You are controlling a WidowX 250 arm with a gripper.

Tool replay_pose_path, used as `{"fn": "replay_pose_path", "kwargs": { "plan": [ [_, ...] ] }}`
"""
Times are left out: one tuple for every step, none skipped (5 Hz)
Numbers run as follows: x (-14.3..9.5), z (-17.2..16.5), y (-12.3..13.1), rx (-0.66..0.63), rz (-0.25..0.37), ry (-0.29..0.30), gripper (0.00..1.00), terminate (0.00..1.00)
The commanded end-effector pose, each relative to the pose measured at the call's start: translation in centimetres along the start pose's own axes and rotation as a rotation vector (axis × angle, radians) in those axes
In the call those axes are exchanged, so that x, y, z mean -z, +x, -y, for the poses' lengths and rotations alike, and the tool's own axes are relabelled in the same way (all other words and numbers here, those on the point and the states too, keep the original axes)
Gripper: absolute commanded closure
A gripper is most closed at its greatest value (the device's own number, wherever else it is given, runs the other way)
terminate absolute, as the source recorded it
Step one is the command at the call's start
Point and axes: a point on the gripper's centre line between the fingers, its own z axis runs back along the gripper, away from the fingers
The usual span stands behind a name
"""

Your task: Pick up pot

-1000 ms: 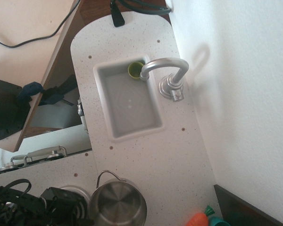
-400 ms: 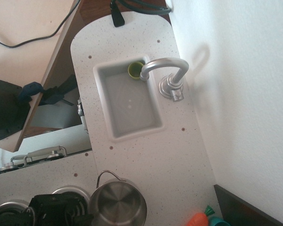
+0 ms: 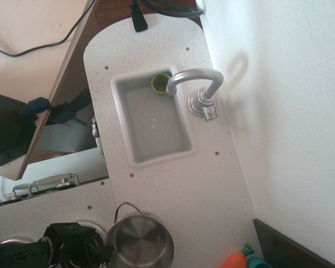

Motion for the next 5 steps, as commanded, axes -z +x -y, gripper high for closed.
{"fn": "replay_pose_path", "kwargs": {
  "plan": [
    [0.2, 0.8, 1.5, -0.132, -0.045, 0.022, 0.0, 0.0],
    [0.8, -0.2, 1.8, -0.206, -0.07, 0.074, 0.0, 0.0],
    [1.5, -1.5, 2.8, -0.3, -0.07, 0.135, 0.0, 0.0],
    [2.2, -2.7, 2.9, -0.346, -0.081, 0.196, 0.0, 0.0],
    [2.5, -3.5, 2.7, -0.346, -0.085, 0.217, 0.0, 0.0]
  ]
}}
